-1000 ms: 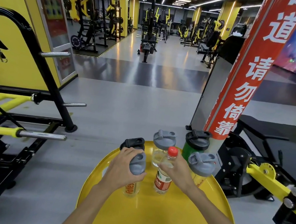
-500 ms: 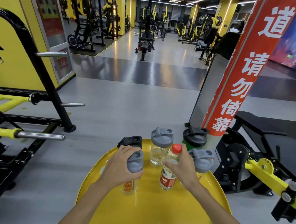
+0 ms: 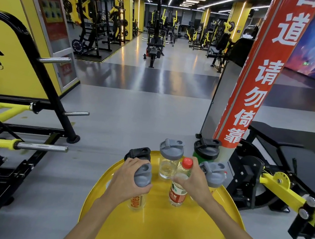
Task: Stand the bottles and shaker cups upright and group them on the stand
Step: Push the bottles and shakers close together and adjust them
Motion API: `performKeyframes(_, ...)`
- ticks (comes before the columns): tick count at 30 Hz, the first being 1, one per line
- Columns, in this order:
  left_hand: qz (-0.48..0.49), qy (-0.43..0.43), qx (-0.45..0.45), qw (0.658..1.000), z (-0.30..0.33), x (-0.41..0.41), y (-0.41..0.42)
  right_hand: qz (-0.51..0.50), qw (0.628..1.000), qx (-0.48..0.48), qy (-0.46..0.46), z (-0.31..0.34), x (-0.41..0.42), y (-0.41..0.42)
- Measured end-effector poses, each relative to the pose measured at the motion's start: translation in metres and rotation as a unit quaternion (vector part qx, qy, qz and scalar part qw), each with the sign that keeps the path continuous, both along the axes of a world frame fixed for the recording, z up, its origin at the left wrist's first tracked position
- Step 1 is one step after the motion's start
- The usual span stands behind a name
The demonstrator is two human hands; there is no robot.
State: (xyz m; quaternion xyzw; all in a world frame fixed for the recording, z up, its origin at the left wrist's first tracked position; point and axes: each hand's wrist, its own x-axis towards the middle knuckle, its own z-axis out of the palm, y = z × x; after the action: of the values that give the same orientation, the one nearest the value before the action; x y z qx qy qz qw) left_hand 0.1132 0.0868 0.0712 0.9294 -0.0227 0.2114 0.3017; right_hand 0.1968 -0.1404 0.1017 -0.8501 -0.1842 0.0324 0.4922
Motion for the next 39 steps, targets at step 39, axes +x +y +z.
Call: performKeyframes(39,0.007,-0.012,-0.005,1.000,-0.001,0.000,-0.001,0.224,0.890,-0.394,-0.042,0.043,0.139,0.076)
